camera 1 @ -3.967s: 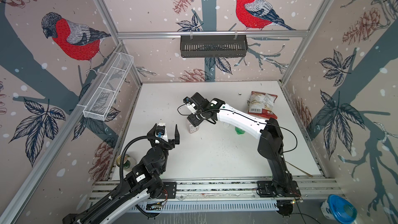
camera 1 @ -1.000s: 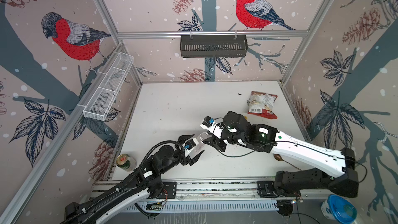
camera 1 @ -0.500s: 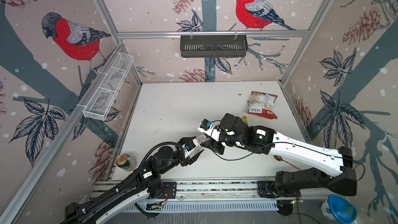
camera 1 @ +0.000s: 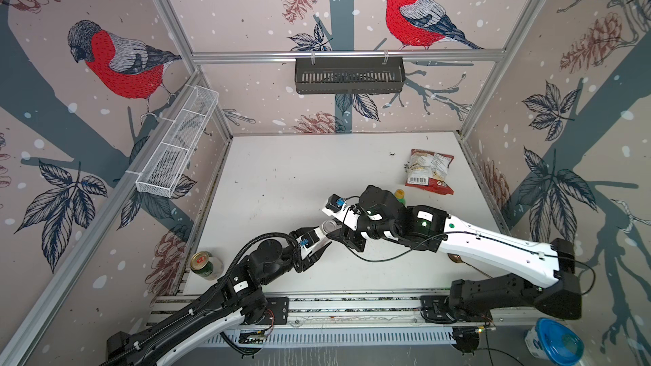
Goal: Screw on the bottle caps
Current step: Pass the plastic bottle.
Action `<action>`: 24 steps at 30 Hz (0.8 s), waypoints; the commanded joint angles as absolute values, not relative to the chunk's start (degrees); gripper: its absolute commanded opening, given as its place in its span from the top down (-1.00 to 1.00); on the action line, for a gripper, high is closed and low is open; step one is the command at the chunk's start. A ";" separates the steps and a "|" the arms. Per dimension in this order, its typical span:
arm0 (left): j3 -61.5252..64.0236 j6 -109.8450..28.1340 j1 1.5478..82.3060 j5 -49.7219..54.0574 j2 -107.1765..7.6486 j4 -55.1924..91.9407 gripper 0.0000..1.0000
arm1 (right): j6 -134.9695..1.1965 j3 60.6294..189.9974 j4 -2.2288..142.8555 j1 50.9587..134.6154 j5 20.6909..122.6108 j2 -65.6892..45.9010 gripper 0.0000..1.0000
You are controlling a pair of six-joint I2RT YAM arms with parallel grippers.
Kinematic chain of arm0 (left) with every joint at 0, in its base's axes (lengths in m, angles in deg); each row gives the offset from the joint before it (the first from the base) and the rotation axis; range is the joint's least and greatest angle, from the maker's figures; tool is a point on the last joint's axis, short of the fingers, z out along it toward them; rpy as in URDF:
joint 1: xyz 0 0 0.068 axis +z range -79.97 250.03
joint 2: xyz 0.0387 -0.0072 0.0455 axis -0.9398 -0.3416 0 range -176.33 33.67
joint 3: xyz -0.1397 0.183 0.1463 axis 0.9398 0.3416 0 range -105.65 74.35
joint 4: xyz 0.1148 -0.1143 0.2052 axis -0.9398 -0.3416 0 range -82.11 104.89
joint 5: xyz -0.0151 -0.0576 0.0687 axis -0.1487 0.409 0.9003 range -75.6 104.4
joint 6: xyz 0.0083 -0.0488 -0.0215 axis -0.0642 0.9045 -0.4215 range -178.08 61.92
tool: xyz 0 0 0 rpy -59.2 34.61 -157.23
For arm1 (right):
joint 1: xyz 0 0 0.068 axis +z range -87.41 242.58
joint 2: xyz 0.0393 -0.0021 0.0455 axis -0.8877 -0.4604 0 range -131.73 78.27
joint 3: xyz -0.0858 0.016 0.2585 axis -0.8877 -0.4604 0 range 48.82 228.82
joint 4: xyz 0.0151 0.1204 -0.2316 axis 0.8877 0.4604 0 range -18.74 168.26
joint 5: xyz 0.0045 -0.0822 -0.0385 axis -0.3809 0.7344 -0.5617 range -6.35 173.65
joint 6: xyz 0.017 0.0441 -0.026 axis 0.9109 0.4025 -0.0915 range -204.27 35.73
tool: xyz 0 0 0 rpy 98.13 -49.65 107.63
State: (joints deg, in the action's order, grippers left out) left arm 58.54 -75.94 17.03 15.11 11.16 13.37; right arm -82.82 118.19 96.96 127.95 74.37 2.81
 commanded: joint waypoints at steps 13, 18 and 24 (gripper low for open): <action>58.69 -75.21 17.03 16.25 11.88 14.84 0.04 | -82.65 117.91 94.75 128.04 75.39 3.17 -0.18; 58.97 -75.39 17.05 16.23 12.82 14.58 0.16 | -82.48 117.47 94.30 128.06 75.21 3.21 -0.19; 59.15 -75.22 17.08 15.98 13.25 14.64 0.18 | -82.00 117.55 94.07 127.91 76.27 3.99 -0.30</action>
State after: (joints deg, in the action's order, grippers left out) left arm 59.09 -75.73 17.03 15.81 13.07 13.39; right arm -82.60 117.53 95.91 128.01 74.96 3.29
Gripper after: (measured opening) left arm 0.422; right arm 0.632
